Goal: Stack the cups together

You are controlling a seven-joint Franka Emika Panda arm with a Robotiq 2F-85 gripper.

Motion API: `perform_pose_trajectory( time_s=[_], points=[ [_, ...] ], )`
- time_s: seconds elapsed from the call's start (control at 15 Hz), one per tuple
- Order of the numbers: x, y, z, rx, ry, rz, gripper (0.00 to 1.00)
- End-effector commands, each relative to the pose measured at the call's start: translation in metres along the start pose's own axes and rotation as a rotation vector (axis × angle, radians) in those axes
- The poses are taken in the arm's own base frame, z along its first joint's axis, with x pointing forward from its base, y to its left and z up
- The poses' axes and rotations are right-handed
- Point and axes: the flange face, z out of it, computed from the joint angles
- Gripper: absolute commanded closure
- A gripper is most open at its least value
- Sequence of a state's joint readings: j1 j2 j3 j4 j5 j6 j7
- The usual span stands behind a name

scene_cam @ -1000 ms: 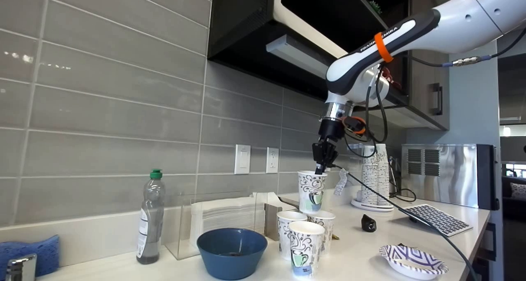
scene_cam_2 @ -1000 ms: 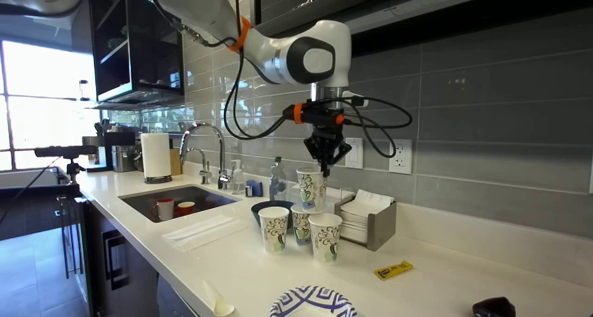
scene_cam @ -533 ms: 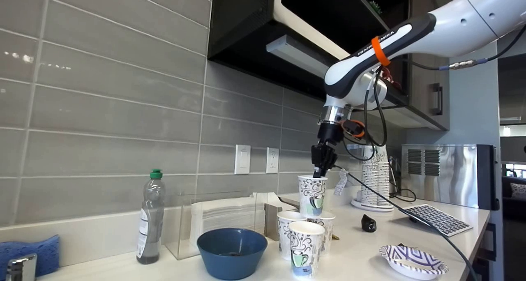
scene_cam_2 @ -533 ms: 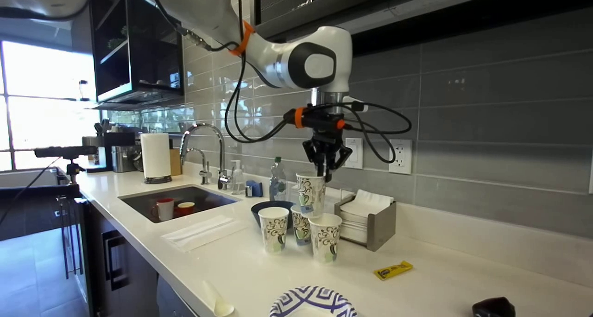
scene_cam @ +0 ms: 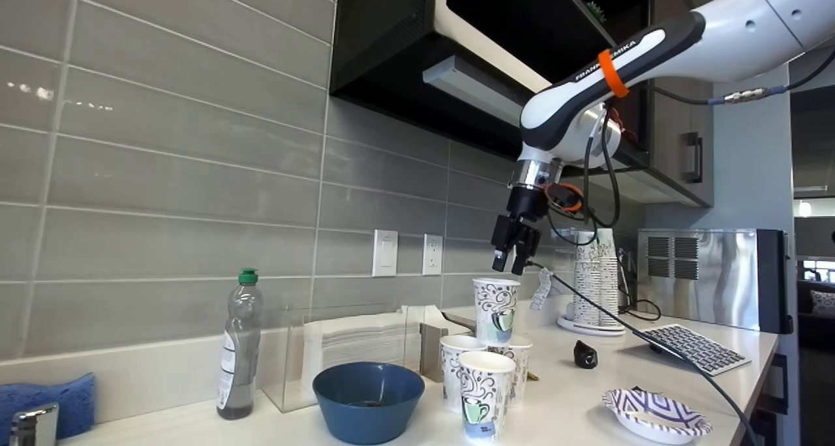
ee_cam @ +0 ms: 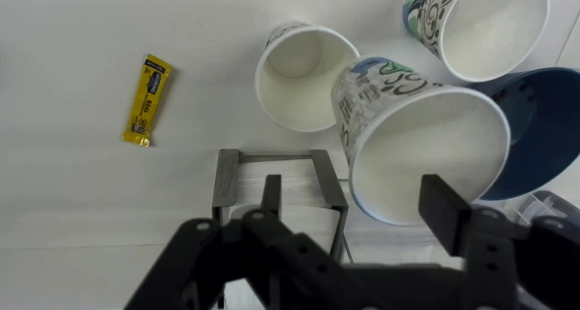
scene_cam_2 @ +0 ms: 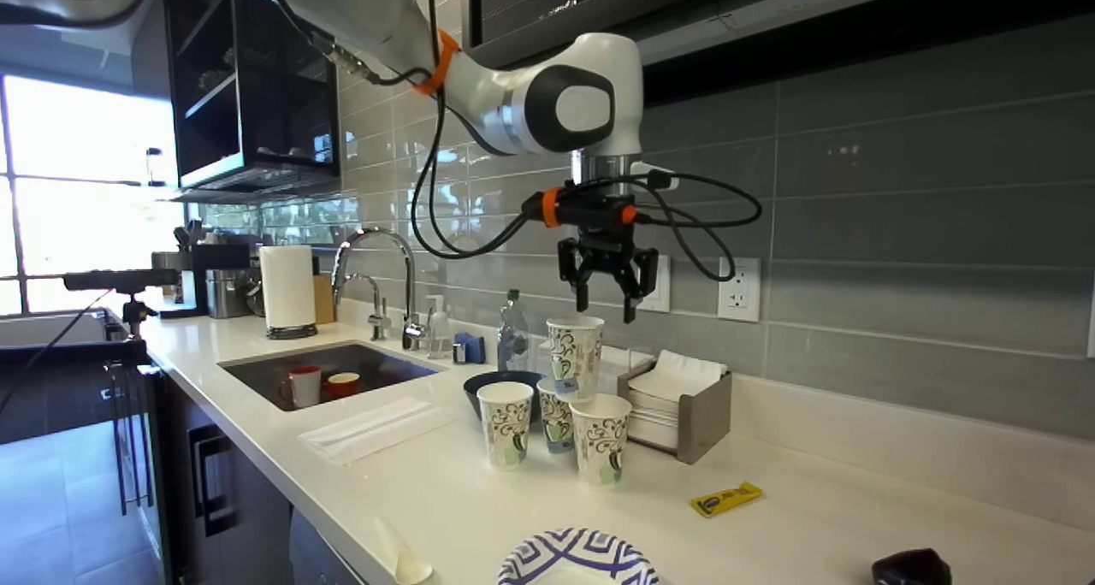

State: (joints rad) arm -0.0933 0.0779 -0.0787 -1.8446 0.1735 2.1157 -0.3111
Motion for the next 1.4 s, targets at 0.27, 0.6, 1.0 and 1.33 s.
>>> perform_pose_trajectory(
  time_s=[0.27, 0.6, 1.0, 1.33],
  points=[
    [-0.067, -0.034, -0.017, 0.054, 0.066, 0.006, 0.00],
    [-0.105, -0.066, -0.004, 0.086, 0.056, -0.005, 0.00],
    [-0.119, -0.084, 0.046, 0.103, -0.016, 0.129, 0.00],
    [-0.113, -0.074, 0.069, 0.088, 0.039, 0.253, 0.00]
  ],
)
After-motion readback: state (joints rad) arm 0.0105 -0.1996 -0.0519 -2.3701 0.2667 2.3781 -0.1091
